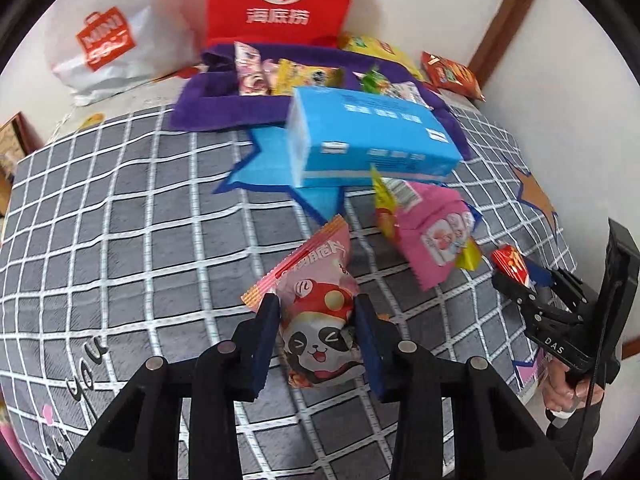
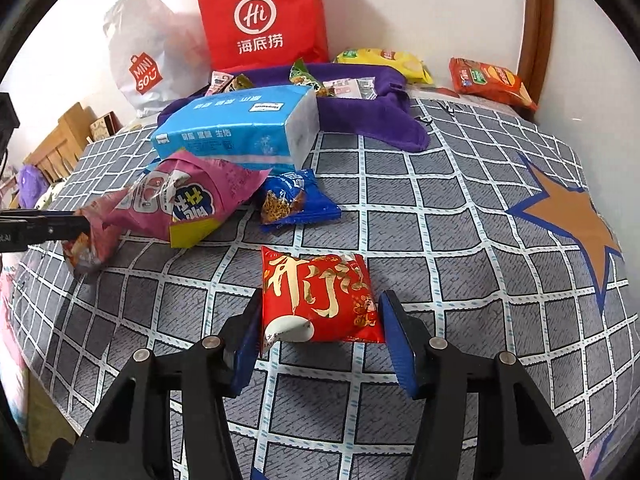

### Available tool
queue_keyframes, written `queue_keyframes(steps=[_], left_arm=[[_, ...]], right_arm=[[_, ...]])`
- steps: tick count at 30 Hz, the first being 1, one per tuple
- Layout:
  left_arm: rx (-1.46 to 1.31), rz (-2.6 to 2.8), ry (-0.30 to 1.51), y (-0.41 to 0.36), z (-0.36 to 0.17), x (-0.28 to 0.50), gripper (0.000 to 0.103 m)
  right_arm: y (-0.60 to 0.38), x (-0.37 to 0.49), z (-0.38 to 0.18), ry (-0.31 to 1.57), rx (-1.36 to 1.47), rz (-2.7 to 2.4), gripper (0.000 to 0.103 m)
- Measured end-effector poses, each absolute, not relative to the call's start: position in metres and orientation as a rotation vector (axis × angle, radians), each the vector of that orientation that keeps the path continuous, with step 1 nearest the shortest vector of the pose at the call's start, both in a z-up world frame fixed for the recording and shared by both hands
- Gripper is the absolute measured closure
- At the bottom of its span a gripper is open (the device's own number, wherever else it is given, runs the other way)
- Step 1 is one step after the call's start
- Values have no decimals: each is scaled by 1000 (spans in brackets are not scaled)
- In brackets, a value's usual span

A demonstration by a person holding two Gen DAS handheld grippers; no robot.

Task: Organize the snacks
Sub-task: 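Grasp the panda-print snack bag with the left gripper while the right gripper approaches the red packet, then grasp the red gold-lettered packet with the right gripper while the left gripper lifts the panda bag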

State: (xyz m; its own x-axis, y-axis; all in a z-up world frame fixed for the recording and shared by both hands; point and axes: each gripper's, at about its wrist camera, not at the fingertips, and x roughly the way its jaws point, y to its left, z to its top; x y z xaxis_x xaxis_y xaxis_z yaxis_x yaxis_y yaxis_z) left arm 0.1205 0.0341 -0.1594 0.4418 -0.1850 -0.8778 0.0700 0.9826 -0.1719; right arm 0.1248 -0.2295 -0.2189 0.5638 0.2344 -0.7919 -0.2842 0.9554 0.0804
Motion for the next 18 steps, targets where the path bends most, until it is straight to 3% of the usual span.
queue_keyframes(steps=[3, 7, 10, 12, 14, 16, 18], left_arm=[[-133, -155, 1124, 35, -170, 127, 39], [-220, -195, 1151, 30, -189, 134, 31], [-205, -171, 1124, 23, -192, 137, 34], [-192, -177, 1106, 21, -188, 136, 58], [-194, -189, 1098, 23, -182, 134, 59], [-155, -158, 1070, 28, -176, 130, 59], [-106, -101, 1045, 32, -171, 127, 59]], right_arm=[[-228, 125, -220, 921, -54, 302, 44], [-230, 124, -218, 927, -30, 296, 41], [-235, 122, -212, 936, 3, 297, 40], [-240, 120, -206, 931, 25, 287, 36], [-243, 116, -200, 916, 29, 280, 33], [-245, 113, -196, 904, 29, 282, 24], [-246, 112, -194, 896, 24, 286, 23]])
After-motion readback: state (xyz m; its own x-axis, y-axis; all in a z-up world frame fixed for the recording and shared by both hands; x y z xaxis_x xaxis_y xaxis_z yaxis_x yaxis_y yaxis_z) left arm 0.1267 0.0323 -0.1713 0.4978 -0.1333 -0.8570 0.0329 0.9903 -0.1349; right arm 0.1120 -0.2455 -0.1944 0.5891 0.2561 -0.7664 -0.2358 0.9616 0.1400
